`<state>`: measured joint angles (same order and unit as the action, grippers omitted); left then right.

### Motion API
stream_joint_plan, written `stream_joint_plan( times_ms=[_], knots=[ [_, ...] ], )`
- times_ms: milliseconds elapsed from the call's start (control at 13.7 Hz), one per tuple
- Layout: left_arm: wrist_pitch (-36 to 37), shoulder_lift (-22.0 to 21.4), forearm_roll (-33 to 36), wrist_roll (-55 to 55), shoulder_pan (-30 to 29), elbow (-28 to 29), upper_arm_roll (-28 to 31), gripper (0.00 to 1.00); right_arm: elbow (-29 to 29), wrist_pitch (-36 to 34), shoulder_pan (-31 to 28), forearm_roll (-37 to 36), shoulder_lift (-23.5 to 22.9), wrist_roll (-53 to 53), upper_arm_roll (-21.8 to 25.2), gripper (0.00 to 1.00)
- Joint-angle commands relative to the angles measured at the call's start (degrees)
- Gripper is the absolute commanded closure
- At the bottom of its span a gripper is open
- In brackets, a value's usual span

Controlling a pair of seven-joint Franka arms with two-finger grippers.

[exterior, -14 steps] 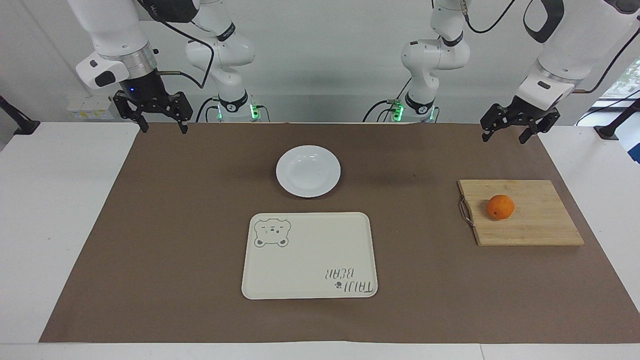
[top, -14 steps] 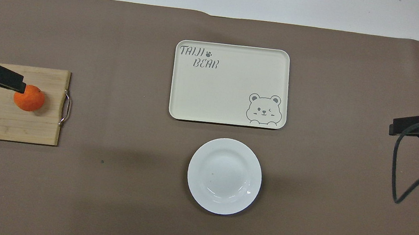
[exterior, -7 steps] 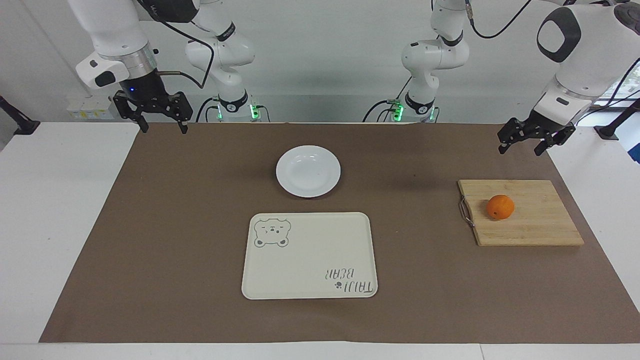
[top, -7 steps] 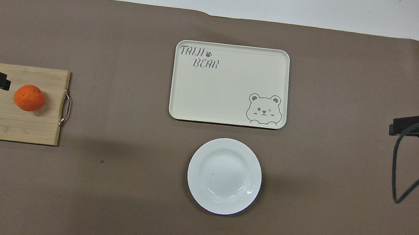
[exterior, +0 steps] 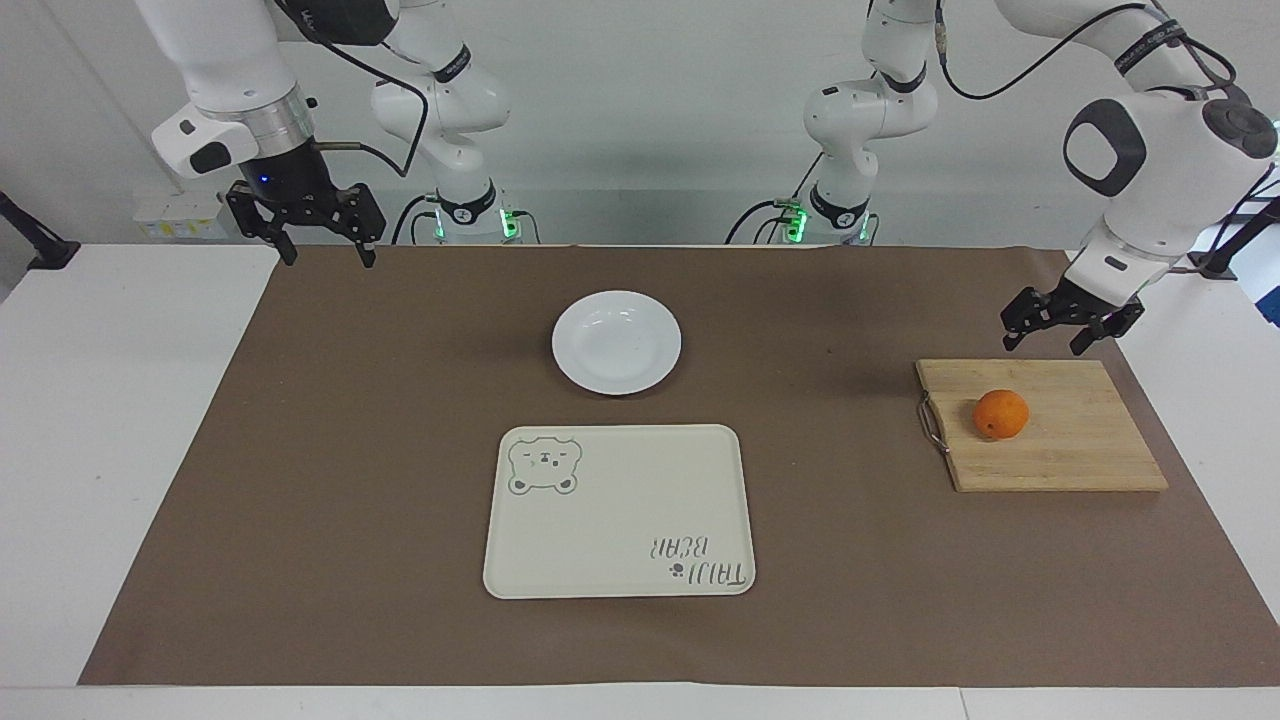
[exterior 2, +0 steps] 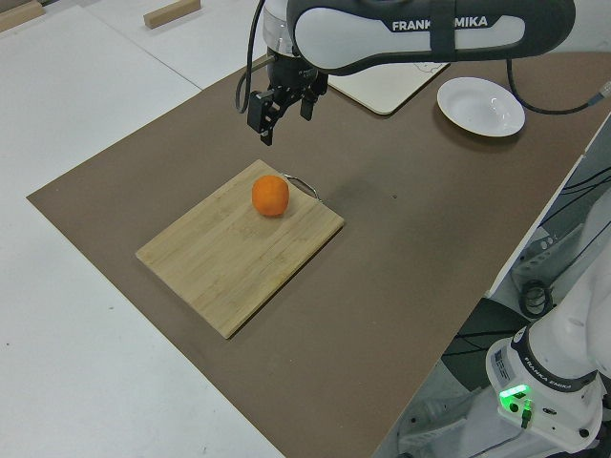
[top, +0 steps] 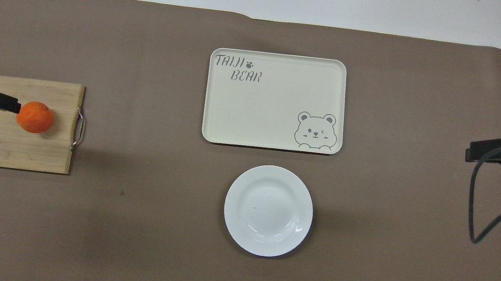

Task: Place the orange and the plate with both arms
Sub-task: 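Lower the left gripper onto the orange and close it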

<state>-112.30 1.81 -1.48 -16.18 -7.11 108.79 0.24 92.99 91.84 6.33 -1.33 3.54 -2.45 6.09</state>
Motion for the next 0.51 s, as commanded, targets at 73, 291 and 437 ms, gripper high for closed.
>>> stream_joint_plan(
  times_ms=[73, 291, 437],
  knots=[
    [-5.72, 3.54, 0.69, -2.46, -1.15, 3.00, -0.50, 0.00, 0.00, -1.13, -0.62, -0.52, 0.59, 1.40, -0.29, 0.00],
    [-11.80, 5.31, 0.69, -3.33, -1.15, 5.91, -0.50, 0.00, 0.00, -1.05, -0.62, -0.52, 0.59, 1.40, -0.29, 0.00],
    [-13.20, 7.24, 0.69, -3.77, -1.42, 6.35, -0.41, 0.00, 0.00, -1.13, -0.62, -0.52, 0.59, 1.40, -0.29, 0.00]
  ],
)
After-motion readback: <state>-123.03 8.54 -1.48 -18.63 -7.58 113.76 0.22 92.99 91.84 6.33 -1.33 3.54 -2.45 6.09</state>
